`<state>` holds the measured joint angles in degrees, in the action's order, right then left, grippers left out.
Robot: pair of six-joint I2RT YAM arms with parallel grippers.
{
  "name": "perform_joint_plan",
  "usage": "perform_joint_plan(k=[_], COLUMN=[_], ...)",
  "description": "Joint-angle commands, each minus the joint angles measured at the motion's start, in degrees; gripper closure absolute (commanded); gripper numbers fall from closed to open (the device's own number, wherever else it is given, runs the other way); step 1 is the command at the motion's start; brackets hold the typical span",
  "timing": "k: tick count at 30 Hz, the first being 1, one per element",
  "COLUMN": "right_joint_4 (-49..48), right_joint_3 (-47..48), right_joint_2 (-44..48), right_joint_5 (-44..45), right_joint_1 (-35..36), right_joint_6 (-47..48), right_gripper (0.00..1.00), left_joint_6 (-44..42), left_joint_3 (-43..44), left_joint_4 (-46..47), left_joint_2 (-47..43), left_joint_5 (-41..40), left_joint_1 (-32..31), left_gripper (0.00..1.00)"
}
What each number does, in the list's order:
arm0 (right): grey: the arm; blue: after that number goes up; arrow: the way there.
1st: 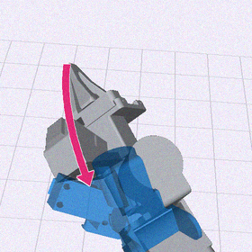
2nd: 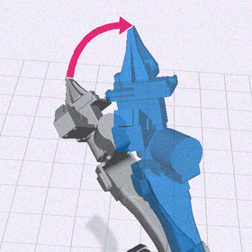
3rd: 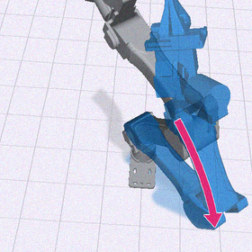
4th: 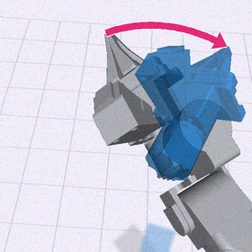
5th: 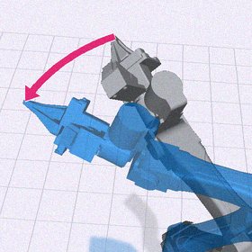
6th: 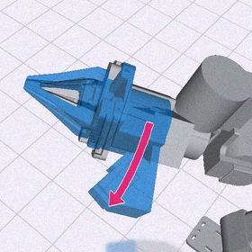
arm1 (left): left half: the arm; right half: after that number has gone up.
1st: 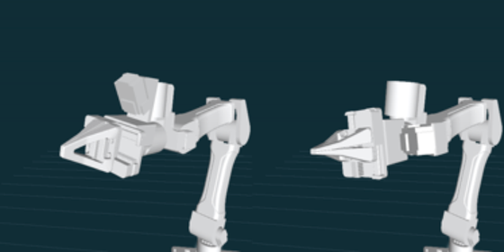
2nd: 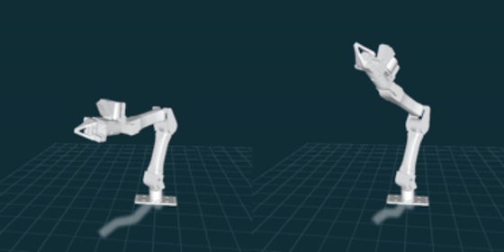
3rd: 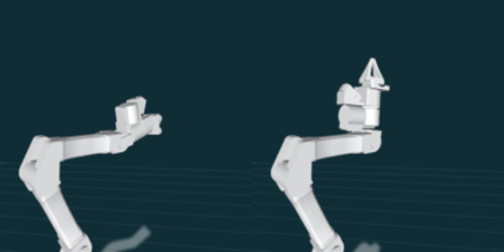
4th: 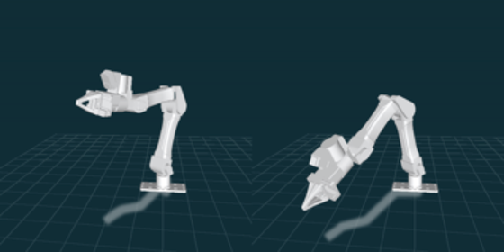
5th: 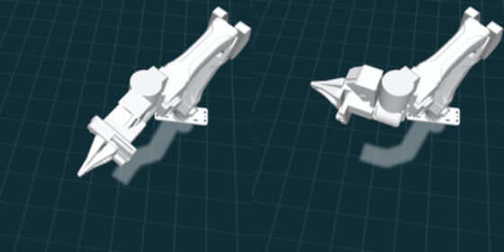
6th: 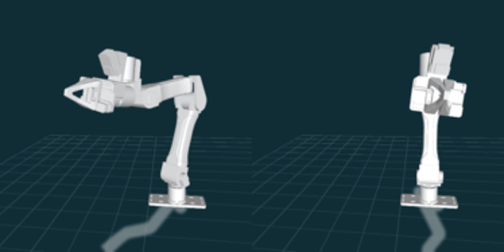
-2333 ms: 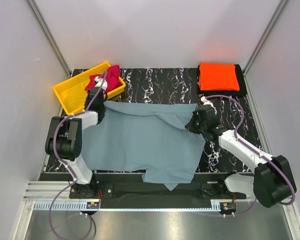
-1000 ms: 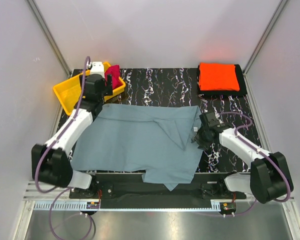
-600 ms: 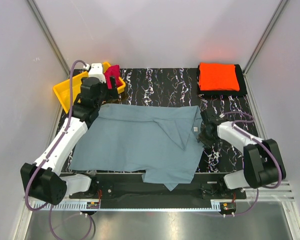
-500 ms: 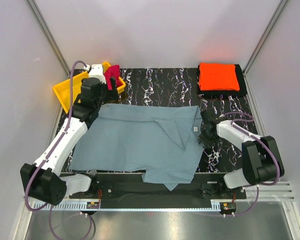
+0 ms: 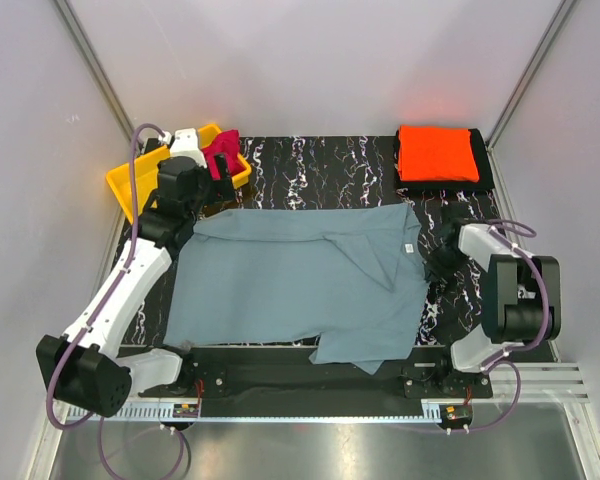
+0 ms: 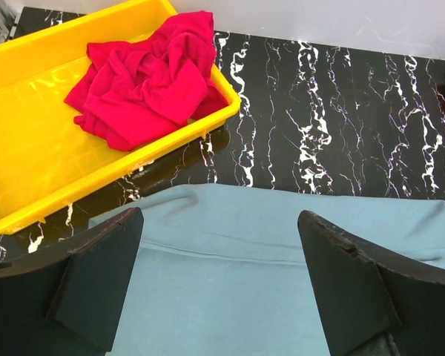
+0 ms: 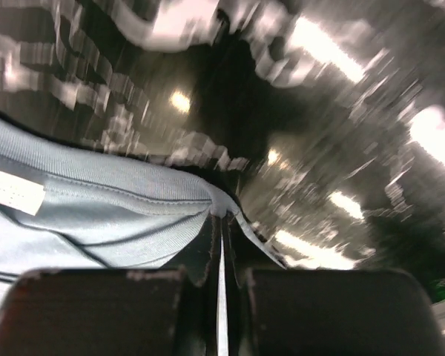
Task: Fold and stack the t-shirts
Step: Fold the tshirt
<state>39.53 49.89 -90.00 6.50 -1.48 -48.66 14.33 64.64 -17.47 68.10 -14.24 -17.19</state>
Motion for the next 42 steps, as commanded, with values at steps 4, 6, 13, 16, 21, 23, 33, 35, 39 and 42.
perform_joint_plan(k=[4,6,13,16,21,23,33,35,39,42], right_joint_4=[2.0,2.0,3.7,5.7,6.7,6.1,1.8,0.6,-0.2,-1.1], right_joint_3=[2.1,2.6,8.9,12.8,16.8,17.2,12.2,11.1,10.4,10.2], right_joint_2=[-4.8,-5.0,-5.8,-3.7,1.1,3.7,10.5,10.8,12.5,13.1], right_joint_5=[8.6,9.8,5.9,5.7,3.0,-0.2,-2.4,-3.0,-3.2,-3.3], right_joint_1=[-10.0,-15.6,-22.3,-22.3,-22.3,-21.6,-8.0,-7.6,-7.5,-7.5], right_joint_6=[10.1,11.7,14.4,15.0,15.0,15.3,13.8,13.8,14.0,14.1], right_gripper=[0.98,0.97,0.78,0.68,0.64,0.64,0.64,0.64,0.64,0.64], left_joint_6=[1.4,0.5,3.2,5.8,5.7,9.7,46.8,51.8,60.4,64.4], left_joint_3=[3.4,3.6,1.1,-0.8,-0.3,-0.4,-7.6,-7.8,-8.2,-6.0], left_joint_4=[-0.8,-1.4,-3.6,-4.1,-5.2,-5.6,-6.3,-6.8,-6.9,-6.9], left_joint_2=[1.9,2.5,5.5,7.2,13.3,16.0,16.8,16.5,17.7,21.3], left_joint_5=[-0.4,0.7,-0.6,6.1,12.1,12.3,7.4,4.8,2.6,3.7], left_joint_1=[0.1,0.1,1.6,6.6,9.6,9.7,9.4,8.9,8.2,8.1], left_gripper=[0.09,0.09,0.12,0.19,0.21,0.25,0.37,0.37,0.37,0.39])
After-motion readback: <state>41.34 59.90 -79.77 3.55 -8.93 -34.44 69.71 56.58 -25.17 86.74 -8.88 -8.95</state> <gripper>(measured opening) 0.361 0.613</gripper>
